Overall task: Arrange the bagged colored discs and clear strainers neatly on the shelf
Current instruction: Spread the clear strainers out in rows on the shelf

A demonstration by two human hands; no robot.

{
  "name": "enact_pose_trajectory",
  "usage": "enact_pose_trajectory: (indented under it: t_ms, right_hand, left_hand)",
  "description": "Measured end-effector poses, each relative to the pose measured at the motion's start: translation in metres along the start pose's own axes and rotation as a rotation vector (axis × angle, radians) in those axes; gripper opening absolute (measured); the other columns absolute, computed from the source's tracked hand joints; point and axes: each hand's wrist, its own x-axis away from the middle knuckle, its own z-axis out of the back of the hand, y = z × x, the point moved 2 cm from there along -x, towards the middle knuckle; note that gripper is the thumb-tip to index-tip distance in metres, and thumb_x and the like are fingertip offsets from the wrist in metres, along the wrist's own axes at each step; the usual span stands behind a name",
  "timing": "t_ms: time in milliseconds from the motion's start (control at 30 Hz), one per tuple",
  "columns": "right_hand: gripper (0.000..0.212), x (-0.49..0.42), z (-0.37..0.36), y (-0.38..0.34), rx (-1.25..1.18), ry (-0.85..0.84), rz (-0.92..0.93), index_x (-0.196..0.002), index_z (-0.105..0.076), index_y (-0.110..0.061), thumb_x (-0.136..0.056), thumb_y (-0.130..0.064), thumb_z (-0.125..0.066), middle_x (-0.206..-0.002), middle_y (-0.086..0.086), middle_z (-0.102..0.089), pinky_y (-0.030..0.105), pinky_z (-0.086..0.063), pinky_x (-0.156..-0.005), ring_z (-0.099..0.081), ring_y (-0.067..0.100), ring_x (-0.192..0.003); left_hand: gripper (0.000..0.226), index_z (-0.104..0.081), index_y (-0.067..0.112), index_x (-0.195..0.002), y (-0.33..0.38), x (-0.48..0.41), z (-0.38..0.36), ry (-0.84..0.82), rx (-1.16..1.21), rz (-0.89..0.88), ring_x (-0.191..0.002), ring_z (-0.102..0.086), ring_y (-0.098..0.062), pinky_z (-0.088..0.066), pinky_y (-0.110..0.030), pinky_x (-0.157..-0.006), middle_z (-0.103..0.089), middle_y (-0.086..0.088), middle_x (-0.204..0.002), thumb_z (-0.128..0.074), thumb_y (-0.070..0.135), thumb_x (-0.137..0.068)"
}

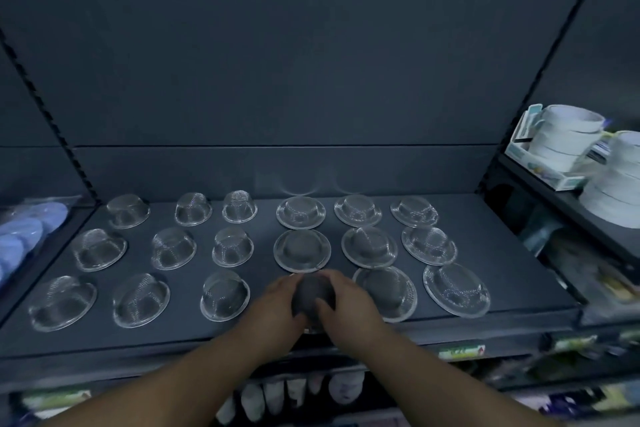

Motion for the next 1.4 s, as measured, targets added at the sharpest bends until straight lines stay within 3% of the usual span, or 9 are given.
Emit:
enact_pose_trajectory:
  t_ms: [100, 200, 300, 500, 700, 833, 1033, 1267, 1400]
  right_hand:
    - [0.045, 0.005, 0.02, 0.011, -0.002, 0.105, -0.019, -0.131, -0.051, -0.017, -0.087, -0.017, -0.061, -0.132, 0.0, -0.052, 0.013, -0.029, -0.096, -0.047, 0.014, -0.122]
    - [0.048, 0.007, 0.043, 0.035, 0.119, 0.221, -0.039, -0.128, -0.054, -0.017, -0.083, -0.023, -0.067, -0.139, 0.002, -0.047, 0.023, -0.029, -0.106, -0.043, 0.021, -0.13]
    - [0.057, 0.01, 0.053, 0.052, 0.18, 0.155, -0.119, -0.133, -0.049, -0.021, -0.081, -0.033, -0.068, -0.15, 0.003, -0.034, 0.024, -0.024, -0.11, -0.034, 0.022, -0.136]
    - [0.06, 0.009, 0.049, 0.063, 0.246, 0.085, -0.086, -0.137, -0.043, -0.026, -0.082, -0.037, -0.065, -0.146, -0.003, -0.035, 0.025, -0.03, -0.107, -0.039, 0.021, -0.128]
    - [0.059, 0.011, 0.048, 0.069, 0.289, 0.067, -0.048, -0.136, -0.04, -0.029, -0.083, -0.043, -0.062, -0.143, -0.004, -0.034, 0.029, -0.034, -0.105, -0.041, 0.022, -0.123]
    - [0.064, 0.006, 0.053, 0.063, 0.338, 0.071, 0.013, -0.139, -0.037, -0.029, -0.082, -0.05, -0.058, -0.148, -0.004, -0.03, 0.032, -0.031, -0.109, -0.034, 0.021, -0.131]
    - [0.067, -0.009, 0.049, 0.021, 0.298, 0.009, 0.198, -0.143, -0.035, -0.03, -0.084, -0.049, -0.061, -0.151, -0.009, -0.028, 0.028, -0.025, -0.114, -0.026, 0.013, -0.139]
    - [0.059, -0.028, 0.001, -0.039, 0.151, -0.119, 0.303, -0.135, -0.046, -0.03, -0.082, -0.045, -0.067, -0.143, -0.011, -0.039, 0.026, -0.035, -0.106, -0.04, 0.011, -0.129]
    - [0.06, -0.038, -0.033, -0.072, 0.106, -0.168, 0.307, -0.135, -0.043, -0.03, -0.082, -0.043, -0.068, -0.142, -0.011, -0.038, 0.017, -0.033, -0.098, -0.044, 0.008, -0.123]
  left_hand:
    - [0.069, -0.027, 0.022, -0.147, 0.004, 0.0, -0.005, 0.042, -0.042, 0.0, -0.139, -0.028, -0.012, -0.02, -0.018, -0.111, -0.027, 0.003, -0.154, -0.058, 0.028, -0.086]
    - [0.071, -0.023, 0.025, -0.15, 0.012, -0.003, -0.008, 0.056, -0.065, -0.021, -0.144, -0.017, -0.013, -0.015, -0.022, -0.116, -0.015, 0.003, -0.158, -0.057, 0.038, -0.089]
    - [0.068, -0.02, 0.028, -0.15, 0.017, -0.009, -0.011, 0.058, -0.091, -0.025, -0.145, -0.011, -0.014, -0.011, -0.022, -0.115, -0.01, 0.004, -0.159, -0.054, 0.04, -0.092]
    - [0.064, -0.028, 0.032, -0.147, 0.019, -0.012, -0.013, 0.013, -0.118, -0.011, -0.14, -0.028, -0.013, -0.019, -0.015, -0.108, -0.016, 0.005, -0.156, -0.058, 0.029, -0.091]
    - [0.063, -0.025, 0.035, -0.146, 0.016, -0.011, -0.013, -0.007, -0.16, 0.038, -0.136, -0.037, -0.015, -0.026, -0.019, -0.107, -0.017, 0.01, -0.157, -0.056, 0.03, -0.091]
    - [0.066, -0.026, 0.032, -0.147, 0.019, -0.007, -0.012, 0.022, -0.139, 0.043, -0.139, -0.032, -0.014, -0.021, -0.014, -0.107, -0.016, 0.008, -0.157, -0.059, 0.03, -0.09]
    - [0.059, -0.037, 0.028, -0.143, 0.007, 0.011, 0.014, 0.258, -0.071, 0.063, -0.14, -0.028, -0.012, -0.019, -0.017, -0.112, -0.025, 0.005, -0.154, -0.059, 0.035, -0.09]
    - [0.049, -0.051, 0.022, -0.134, -0.051, 0.051, 0.082, 0.535, -0.126, 0.186, -0.133, -0.039, -0.017, -0.025, -0.022, -0.11, -0.038, 0.002, -0.146, -0.063, 0.024, -0.087]
    - [0.058, -0.044, 0.019, -0.14, -0.102, 0.066, 0.115, 0.514, -0.119, 0.301, -0.138, -0.032, -0.02, -0.022, -0.025, -0.113, -0.035, -0.003, -0.15, -0.065, 0.024, -0.086]
